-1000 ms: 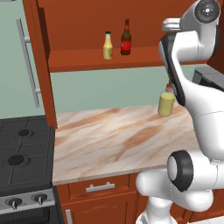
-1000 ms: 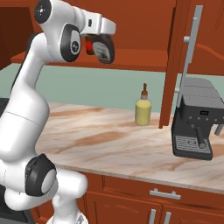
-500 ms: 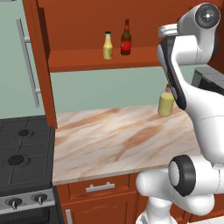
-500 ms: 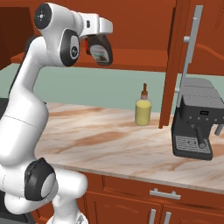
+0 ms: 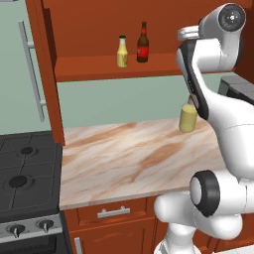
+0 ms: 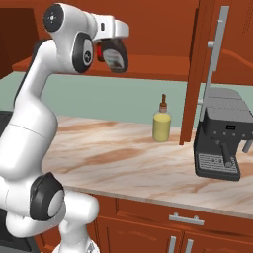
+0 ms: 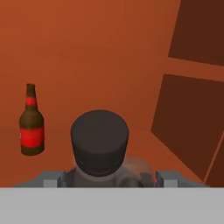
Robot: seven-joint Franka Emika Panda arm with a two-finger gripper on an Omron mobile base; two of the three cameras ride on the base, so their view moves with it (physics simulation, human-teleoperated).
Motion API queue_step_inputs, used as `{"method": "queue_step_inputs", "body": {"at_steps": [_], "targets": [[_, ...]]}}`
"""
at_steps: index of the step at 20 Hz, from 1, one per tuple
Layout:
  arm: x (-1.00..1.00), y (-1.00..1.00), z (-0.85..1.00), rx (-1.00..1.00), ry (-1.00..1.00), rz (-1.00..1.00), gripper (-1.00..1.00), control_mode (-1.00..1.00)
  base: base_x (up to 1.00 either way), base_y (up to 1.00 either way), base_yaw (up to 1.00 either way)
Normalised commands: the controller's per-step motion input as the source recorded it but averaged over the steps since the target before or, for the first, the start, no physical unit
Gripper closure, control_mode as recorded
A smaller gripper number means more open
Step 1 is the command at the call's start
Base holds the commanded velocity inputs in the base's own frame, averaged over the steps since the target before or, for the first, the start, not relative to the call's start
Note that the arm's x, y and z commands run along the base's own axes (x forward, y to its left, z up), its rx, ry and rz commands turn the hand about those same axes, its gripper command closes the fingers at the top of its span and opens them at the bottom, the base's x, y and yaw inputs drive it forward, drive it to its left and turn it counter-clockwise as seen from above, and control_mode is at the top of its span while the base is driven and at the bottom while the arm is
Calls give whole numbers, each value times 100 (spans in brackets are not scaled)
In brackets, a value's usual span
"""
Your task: Pick the syrup bottle and mustard from the counter and place them in the cabinet.
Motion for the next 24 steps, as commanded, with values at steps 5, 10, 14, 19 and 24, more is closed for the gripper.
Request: {"method": "queue_step_inputs", "body": {"at_steps": [5, 10, 14, 19, 24], "targets": [[19, 0, 11, 8, 0, 0, 100, -100, 0, 0, 0], [18, 0, 0, 5, 0, 1, 100, -100, 0, 0, 0], [-1, 0, -42, 0, -1, 7, 100, -100, 0, 0, 0], [8, 0, -8, 0, -4, 3, 100, -100, 0, 0, 0], [29, 1, 0, 0, -5, 0, 100, -100, 0, 0, 0]]}}
